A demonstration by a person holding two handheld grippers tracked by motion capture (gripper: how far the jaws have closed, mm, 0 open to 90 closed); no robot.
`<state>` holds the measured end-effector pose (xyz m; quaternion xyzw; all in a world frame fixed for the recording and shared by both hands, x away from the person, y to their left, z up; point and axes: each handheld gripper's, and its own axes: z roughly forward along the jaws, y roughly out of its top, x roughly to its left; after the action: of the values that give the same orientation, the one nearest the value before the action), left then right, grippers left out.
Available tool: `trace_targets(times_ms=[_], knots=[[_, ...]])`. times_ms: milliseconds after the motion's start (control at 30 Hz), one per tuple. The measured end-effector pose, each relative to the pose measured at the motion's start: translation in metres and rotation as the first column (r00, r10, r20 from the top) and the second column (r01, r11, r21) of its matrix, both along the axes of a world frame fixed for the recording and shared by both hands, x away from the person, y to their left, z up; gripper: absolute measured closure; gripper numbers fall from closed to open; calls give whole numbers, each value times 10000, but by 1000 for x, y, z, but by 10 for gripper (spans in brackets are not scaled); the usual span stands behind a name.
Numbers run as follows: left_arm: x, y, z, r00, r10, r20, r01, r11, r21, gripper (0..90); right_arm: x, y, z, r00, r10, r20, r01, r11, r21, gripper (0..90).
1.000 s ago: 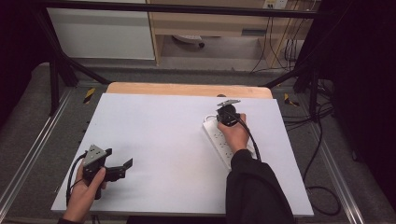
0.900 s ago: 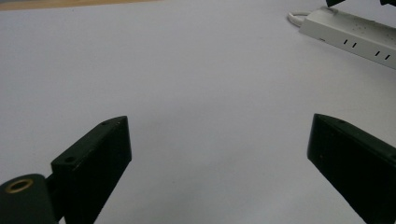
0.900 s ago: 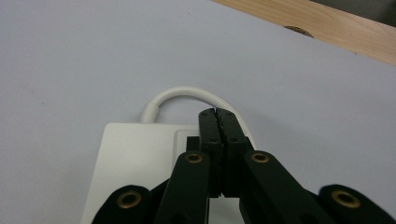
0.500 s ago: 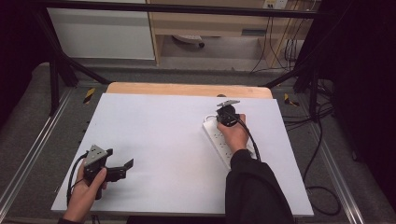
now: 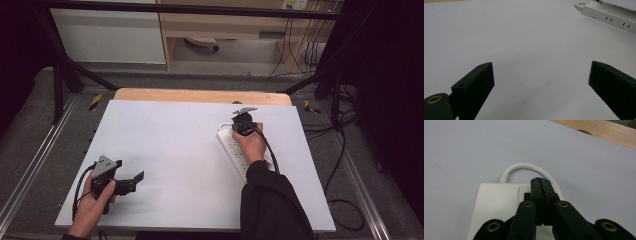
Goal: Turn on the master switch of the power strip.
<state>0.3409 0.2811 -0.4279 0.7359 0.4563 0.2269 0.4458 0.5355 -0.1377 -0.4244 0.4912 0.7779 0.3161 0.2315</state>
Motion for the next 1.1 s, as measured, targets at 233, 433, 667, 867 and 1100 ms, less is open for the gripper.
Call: trace_targets(times_ms=[233,433,667,867,1100], knots=[[0,0,0,10000,22,-6,-22,10000,22,63,0,0,0,10000,23,-78,-23,10000,12,900],[0,0,0,10000,21,5,-21,10000,21,63,0,0,0,10000,1,-95,-1,10000,5,900],[0,0,0,10000,19,-3,-19,10000,22,63,-1,1,-1,9999,-91,-61,91,10000,7,900],[0,0,0,10000,31,-1,-31,10000,38,63,-1,2,-2,9999,-141,-16,141,9999,-5,900],[0,0,0,10000,33,-9,-33,10000,58,63,-2,2,-2,9998,-220,-2,220,9998,20,900]])
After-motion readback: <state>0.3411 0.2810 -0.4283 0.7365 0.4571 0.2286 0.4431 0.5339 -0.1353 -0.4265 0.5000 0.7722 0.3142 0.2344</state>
